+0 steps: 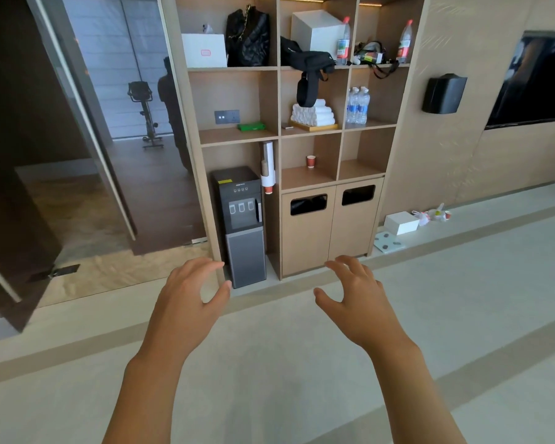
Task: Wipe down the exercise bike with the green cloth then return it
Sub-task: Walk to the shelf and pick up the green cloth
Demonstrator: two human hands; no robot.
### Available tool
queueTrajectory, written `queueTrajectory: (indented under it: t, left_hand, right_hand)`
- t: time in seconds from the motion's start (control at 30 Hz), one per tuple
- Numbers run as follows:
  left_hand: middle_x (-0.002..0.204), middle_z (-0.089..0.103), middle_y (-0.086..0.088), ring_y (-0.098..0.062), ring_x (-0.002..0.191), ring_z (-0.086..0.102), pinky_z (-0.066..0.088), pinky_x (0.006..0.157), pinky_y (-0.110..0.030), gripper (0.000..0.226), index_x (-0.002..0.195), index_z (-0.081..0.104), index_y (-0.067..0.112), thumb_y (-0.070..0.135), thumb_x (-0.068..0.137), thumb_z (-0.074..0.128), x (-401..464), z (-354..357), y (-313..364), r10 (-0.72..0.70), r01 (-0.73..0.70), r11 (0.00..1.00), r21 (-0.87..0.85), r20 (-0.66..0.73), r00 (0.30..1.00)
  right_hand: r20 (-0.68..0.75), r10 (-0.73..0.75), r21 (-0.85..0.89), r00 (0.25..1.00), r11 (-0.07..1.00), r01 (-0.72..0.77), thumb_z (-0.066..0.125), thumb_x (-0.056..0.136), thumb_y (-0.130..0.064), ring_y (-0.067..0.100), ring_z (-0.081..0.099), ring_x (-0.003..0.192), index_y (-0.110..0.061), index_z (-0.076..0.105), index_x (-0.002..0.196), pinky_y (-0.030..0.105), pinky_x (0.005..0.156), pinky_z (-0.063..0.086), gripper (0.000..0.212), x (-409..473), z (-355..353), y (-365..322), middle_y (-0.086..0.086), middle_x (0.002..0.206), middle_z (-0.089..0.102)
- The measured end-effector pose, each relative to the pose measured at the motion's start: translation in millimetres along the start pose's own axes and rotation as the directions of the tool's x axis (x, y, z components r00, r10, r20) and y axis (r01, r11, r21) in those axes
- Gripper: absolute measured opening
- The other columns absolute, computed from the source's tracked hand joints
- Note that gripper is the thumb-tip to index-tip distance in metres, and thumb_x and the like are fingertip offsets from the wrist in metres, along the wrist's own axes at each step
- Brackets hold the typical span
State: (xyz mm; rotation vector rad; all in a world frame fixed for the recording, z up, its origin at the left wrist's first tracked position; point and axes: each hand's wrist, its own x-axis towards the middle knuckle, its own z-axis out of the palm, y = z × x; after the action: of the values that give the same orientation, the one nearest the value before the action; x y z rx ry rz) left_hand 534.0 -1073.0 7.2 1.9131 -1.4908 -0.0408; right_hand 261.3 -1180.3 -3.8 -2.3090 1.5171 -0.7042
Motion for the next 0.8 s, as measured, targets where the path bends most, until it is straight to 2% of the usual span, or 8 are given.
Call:
queueTrajectory:
  t: [0.2, 0.43, 0.6, 0.73, 0.8]
  left_hand:
    - [0.141, 0.057, 0.015, -0.011, 0.133, 0.049, 0.043, 0.108, -0.033, 0.037, 0.135, 0.063, 0.033, 0.040, 0.098, 0.060, 42.2, 12.8, -29.9, -0.013, 0.013, 0.999, -0.031, 0.003, 1.000]
    - [0.140, 0.058, 0.013, -0.013, 0.133, 0.051, 0.047, 0.110, -0.041, 0.038, 0.134, 0.063, 0.032, 0.042, 0.098, 0.058, 95.8, 35.7, -49.6, -0.024, 0.023, 0.999, -0.039, -0.013, 1.000]
    - [0.138, 0.059, 0.015, -0.012, 0.132, 0.050, 0.045, 0.109, -0.035, 0.034, 0.133, 0.063, 0.031, 0.035, 0.099, 0.061, 147.1, 69.2, -53.9, -0.048, 0.047, 0.999, -0.014, -0.040, 0.998]
    - [0.137, 0.057, 0.017, -0.011, 0.132, 0.049, 0.039, 0.107, -0.027, 0.033, 0.132, 0.063, 0.032, 0.035, 0.099, 0.061, 203.6, 104.8, -46.3, -0.079, 0.079, 0.997, 0.005, -0.069, 0.994]
    - [0.139, 0.057, 0.016, -0.010, 0.133, 0.048, 0.040, 0.109, -0.029, 0.034, 0.134, 0.063, 0.031, 0.035, 0.099, 0.061, 235.0, 123.2, -38.1, -0.095, 0.095, 0.995, -0.001, -0.075, 0.993]
  right_hand:
    - [0.046, -0.007, 0.004, 0.999, 1.000, 0.007, 0.058, 0.100, -0.055, 0.018, 0.035, 0.149, -0.032, 0.045, 0.155, 0.044, 0.123, 0.031, 0.061, 50.6, 21.3, -14.3, -0.008, 0.163, 0.036]
    - [0.077, -0.047, 0.010, 0.996, 0.999, 0.046, 0.061, 0.100, -0.053, 0.018, 0.038, 0.147, -0.031, 0.046, 0.154, 0.042, 0.121, 0.035, 0.061, 121.4, 38.6, -9.2, -0.009, 0.162, 0.037]
    - [0.088, -0.080, 0.032, 0.993, 0.996, 0.078, 0.062, 0.099, -0.051, 0.019, 0.040, 0.146, -0.030, 0.047, 0.153, 0.047, 0.120, 0.041, 0.059, 195.9, 47.6, 15.5, -0.008, 0.161, 0.039]
    - [0.100, -0.103, 0.043, 0.990, 0.994, 0.100, 0.062, 0.100, -0.049, 0.019, 0.040, 0.145, -0.030, 0.048, 0.153, 0.044, 0.120, 0.039, 0.058, 265.7, 51.9, 44.7, -0.007, 0.161, 0.039]
    - [0.103, -0.123, 0.047, 0.987, 0.992, 0.118, 0.063, 0.100, -0.049, 0.018, 0.040, 0.145, -0.029, 0.048, 0.152, 0.043, 0.119, 0.038, 0.058, 301.5, 51.5, 60.9, -0.007, 0.161, 0.039]
